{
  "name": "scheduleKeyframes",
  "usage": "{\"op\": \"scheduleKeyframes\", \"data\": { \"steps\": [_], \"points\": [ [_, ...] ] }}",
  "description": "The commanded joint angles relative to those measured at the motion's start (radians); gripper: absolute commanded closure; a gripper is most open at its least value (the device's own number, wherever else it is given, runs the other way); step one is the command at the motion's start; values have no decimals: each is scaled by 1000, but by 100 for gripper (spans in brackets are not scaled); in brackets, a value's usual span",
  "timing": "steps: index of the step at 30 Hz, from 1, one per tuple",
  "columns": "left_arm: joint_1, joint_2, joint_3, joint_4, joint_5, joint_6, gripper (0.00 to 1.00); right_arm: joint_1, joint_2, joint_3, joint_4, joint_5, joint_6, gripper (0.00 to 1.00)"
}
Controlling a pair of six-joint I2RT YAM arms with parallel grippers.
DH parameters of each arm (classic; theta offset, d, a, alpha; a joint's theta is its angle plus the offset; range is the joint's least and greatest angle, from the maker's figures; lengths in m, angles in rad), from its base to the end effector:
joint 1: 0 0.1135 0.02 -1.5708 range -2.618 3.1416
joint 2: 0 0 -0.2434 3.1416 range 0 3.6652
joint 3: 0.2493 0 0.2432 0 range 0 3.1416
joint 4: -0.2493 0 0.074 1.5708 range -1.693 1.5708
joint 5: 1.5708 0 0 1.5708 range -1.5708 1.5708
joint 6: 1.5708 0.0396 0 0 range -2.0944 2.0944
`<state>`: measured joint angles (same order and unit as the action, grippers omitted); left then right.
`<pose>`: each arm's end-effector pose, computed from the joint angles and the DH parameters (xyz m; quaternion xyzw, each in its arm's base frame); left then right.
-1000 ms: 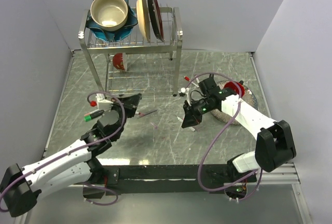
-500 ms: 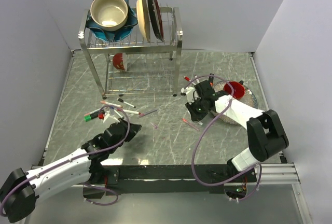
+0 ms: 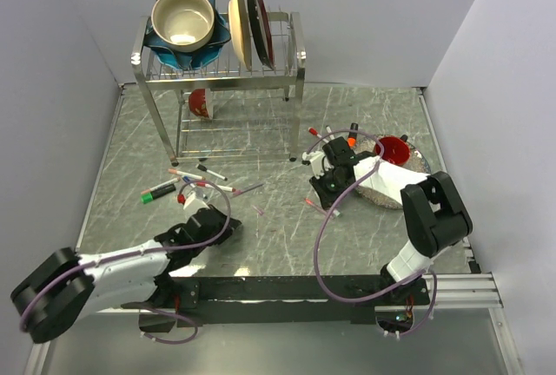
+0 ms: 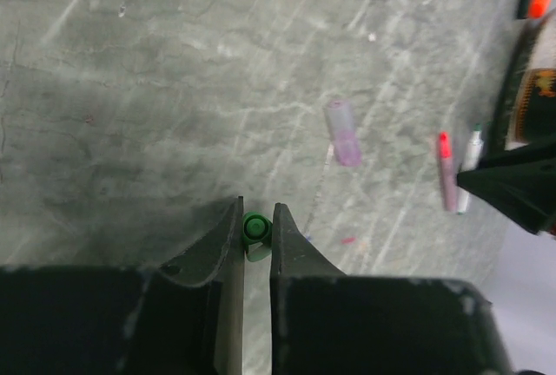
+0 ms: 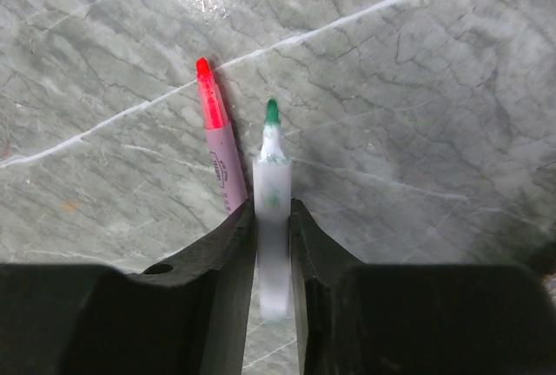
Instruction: Open the pen caps
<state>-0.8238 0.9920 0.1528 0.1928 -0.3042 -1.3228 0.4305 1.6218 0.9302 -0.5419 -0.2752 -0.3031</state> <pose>0.1298 -0.1227 0.1146 -0.2839 0.8407 -0.3226 0.3295 0.2584 0.1305 0.1467 -0.3717 0.9033 0.1455 0.1573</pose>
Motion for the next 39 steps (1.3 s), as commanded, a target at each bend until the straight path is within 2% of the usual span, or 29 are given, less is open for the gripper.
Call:
{"op": "scheduleKeyframes", "data": {
  "steps": [1, 4, 10, 14, 17, 23, 26, 27, 29, 30, 33, 39],
  "points": [
    [14, 100, 42, 143, 30, 22, 85, -13, -5, 45, -10, -35, -4, 68],
    [26, 171, 68, 180, 46, 36, 81, -21, -11, 52, -21, -61, -8, 63],
    [49, 289, 113, 218, 97, 53, 73, -50, -45, 59, -32, -93, -11, 59],
    [54, 312, 123, 214, 106, 48, 61, -76, -74, 64, -41, -128, -21, 57],
    [55, 292, 120, 200, 102, 46, 53, -108, -105, 64, -46, -154, -33, 52],
    [55, 110, 133, 48, 68, 102, 45, -180, -198, 55, 6, -160, -18, 51],
    [55, -57, 122, -12, 65, 187, 35, -210, -206, 70, 66, -130, 27, 49],
    [55, -144, 119, -25, 69, 232, 26, -211, -174, 109, 66, -121, 35, 46],
    [55, -228, 110, -84, 74, 270, 18, -216, -116, 180, 16, -107, 33, 45],
    [57, -306, 105, -108, 76, 295, 11, -216, -50, 270, -13, -107, 35, 43],
    [58, -447, 85, -209, 77, 312, 5, -219, 65, 442, -99, -121, 35, 42],
    [58, -674, 28, -334, 100, 293, 1, -220, 313, 752, -230, -102, 28, 43]
  ]
}}
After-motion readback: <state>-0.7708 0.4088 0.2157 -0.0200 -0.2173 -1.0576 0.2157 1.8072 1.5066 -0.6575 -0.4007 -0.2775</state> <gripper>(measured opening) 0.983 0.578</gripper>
